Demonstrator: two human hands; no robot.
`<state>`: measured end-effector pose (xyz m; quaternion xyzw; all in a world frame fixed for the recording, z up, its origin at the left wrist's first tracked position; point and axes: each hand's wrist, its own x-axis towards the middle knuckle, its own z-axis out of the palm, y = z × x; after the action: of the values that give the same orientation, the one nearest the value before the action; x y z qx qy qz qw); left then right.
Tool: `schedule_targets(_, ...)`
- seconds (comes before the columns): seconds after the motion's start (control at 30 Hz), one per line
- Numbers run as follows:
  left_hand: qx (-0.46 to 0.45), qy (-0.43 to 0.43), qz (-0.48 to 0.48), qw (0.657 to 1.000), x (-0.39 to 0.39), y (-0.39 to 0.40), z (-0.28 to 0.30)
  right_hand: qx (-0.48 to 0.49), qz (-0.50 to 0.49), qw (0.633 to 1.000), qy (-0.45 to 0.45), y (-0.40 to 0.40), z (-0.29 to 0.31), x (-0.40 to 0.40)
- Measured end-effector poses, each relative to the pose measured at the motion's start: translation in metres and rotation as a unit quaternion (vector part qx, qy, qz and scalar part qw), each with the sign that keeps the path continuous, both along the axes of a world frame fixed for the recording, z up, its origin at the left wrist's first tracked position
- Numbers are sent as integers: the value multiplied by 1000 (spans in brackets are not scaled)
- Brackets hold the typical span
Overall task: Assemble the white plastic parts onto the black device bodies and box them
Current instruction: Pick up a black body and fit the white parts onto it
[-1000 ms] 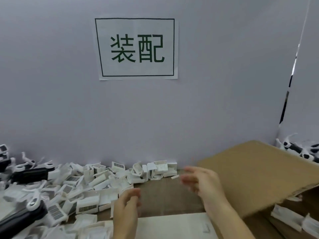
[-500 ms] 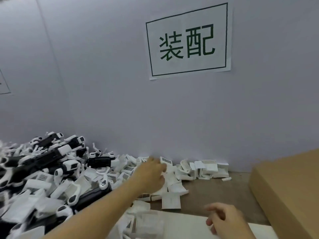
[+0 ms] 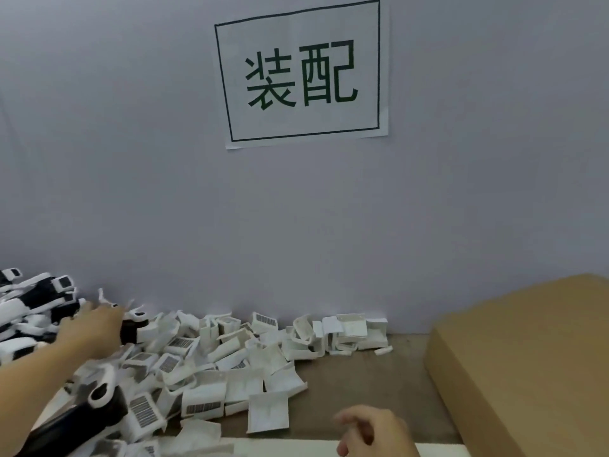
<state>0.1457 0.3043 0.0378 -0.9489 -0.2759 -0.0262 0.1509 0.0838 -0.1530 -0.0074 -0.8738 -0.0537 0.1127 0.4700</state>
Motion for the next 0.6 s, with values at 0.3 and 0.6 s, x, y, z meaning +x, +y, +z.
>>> schedule_targets(0.3,113,-39,-45,992,7,33,-10,28,-39,998,-29,0,-23,3)
schedule_targets(0.6,-129,-346,-100,924,-16,-102,69,53,-56,997,-25,0,-27,2)
